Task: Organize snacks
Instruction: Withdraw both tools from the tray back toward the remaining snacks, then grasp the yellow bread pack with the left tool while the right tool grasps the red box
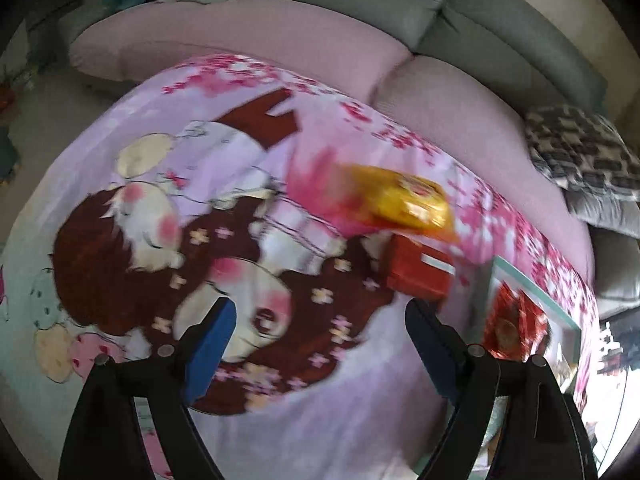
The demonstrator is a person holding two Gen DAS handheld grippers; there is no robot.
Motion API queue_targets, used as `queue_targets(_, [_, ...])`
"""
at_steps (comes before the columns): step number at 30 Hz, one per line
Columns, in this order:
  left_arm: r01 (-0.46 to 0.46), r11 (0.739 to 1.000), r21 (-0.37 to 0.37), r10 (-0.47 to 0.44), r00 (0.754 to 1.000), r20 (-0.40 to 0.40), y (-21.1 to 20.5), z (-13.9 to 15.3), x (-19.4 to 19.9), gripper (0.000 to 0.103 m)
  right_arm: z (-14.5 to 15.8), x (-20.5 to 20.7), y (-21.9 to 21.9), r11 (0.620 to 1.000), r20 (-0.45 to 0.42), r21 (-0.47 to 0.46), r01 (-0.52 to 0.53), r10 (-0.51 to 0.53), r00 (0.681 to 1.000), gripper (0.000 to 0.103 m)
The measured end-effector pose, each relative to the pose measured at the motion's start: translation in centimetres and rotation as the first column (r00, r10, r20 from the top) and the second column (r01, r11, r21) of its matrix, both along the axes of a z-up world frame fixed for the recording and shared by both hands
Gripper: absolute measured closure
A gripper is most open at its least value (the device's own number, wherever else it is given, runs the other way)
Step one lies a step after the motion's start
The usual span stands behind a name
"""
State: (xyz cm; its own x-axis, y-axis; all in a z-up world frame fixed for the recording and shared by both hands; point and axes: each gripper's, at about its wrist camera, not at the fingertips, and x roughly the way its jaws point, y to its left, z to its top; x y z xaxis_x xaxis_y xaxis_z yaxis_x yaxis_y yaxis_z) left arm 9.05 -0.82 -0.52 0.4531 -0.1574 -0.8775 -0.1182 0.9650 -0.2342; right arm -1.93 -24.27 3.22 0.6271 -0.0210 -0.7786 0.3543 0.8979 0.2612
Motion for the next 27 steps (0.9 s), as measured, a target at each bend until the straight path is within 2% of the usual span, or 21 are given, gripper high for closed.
queue_targets(11, [-0.091,0.993,0.071,0.090,0.996,0.018,5.8,-0.1,0.7,0.014,0.2,1.7,4.6,0.994,0.002,-0.023,-0.103,0.103,0.995,0.020])
queue_targets(17, [-0.088,0.995,0.038,0.087,0.996,0.026,6.8,-0.1,1.1,0.009,-0.4,2.4,6.5,0.988,-0.022,-0.050,-0.147,0.146,0.989,0.020])
queue_targets(27, [-0.037,0.999,0.016,0.037,0.999,0.038,6.2,-0.3,2.8,0.008,-0.8,3.4,8.0,0.981,-0.051,-0.088,-0.171,0.167,0.985,0.020])
